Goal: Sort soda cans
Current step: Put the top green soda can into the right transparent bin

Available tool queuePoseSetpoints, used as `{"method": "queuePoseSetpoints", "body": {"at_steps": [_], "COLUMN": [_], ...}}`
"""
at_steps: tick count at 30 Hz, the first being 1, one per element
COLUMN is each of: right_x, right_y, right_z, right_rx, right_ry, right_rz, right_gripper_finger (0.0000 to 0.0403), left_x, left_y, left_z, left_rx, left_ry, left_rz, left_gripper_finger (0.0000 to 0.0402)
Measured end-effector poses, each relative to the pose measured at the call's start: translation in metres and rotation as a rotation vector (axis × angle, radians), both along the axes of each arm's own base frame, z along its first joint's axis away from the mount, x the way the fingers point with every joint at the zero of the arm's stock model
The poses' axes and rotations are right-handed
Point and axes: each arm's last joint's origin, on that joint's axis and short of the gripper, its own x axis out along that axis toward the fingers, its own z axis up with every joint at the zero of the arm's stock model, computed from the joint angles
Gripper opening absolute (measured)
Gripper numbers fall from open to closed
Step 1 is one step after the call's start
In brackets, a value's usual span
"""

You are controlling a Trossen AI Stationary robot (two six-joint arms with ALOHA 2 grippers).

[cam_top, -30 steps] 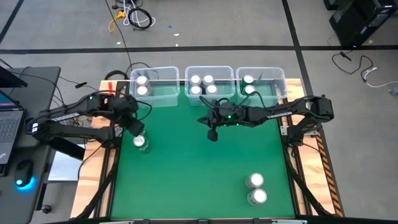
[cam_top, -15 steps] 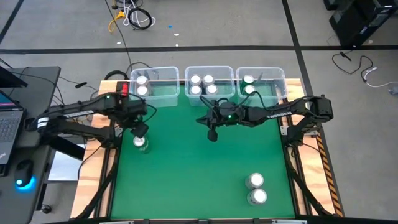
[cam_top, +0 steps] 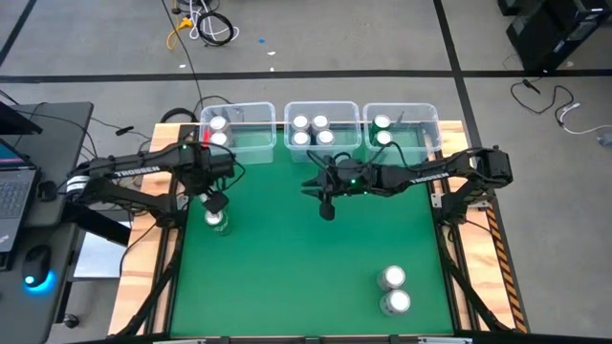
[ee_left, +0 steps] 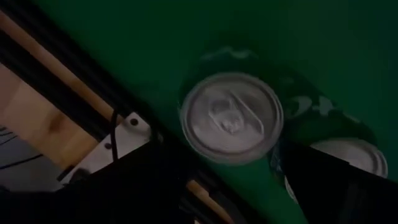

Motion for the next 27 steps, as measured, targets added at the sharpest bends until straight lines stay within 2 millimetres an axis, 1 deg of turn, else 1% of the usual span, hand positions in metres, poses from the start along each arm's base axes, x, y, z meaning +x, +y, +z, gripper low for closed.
{"method": "queuePoseSetpoints", "body": {"at_steps": [8,19,23,27], "right_x": [0.000,0.000,0.000,0.000], "right_y": [0.004,0.006,0.006,0.006], "right_z": [0.000,0.000,0.000,0.000], "right_rx": [0.010,0.010,0.010,0.009], "right_ry": [0.002,0.002,0.002,0.000], "right_rz": [0.009,0.013,0.013,0.014], "right_gripper_finger": [0.0109,0.0112,0.0114,0.0114], "left_x": [0.001,0.003,0.004,0.010], "left_y": [0.011,0.014,0.015,0.017], "left_z": [-0.010,-0.027,-0.029,-0.022], "left_rx": [-0.014,-0.025,-0.019,0.013], "left_ry": [-0.040,-0.083,-0.076,-0.127], "left_rz": [-0.004,-0.033,-0.037,-0.090], "left_gripper_finger": [0.0334,0.0332,0.0319,0.0295]}}
